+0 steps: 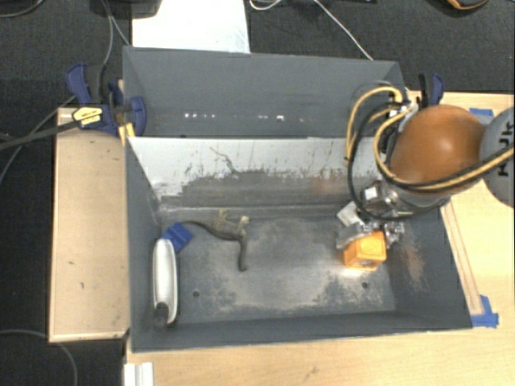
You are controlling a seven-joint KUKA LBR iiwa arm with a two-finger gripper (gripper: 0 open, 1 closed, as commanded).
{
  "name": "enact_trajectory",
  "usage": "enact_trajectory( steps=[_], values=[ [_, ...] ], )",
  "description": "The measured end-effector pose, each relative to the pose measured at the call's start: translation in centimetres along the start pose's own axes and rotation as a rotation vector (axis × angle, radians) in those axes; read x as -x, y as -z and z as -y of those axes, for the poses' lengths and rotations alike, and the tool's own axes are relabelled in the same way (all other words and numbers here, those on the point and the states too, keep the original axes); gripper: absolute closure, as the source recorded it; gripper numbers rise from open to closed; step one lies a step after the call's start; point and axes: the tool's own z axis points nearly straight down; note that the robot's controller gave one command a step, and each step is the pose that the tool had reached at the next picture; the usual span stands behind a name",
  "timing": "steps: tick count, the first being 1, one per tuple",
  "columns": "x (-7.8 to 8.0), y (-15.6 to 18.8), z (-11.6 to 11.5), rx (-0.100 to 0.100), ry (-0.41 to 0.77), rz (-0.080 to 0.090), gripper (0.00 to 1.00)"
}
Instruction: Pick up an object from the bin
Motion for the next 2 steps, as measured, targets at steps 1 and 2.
enact_trajectory(
  steps=[1,2],
  values=[
    [0.03,0.50,0.04,-0.001,-0.002,0.000,1.00],
    [0.10,1.47,-0.15,0.006,-0.003,0.002,1.00]
  ],
)
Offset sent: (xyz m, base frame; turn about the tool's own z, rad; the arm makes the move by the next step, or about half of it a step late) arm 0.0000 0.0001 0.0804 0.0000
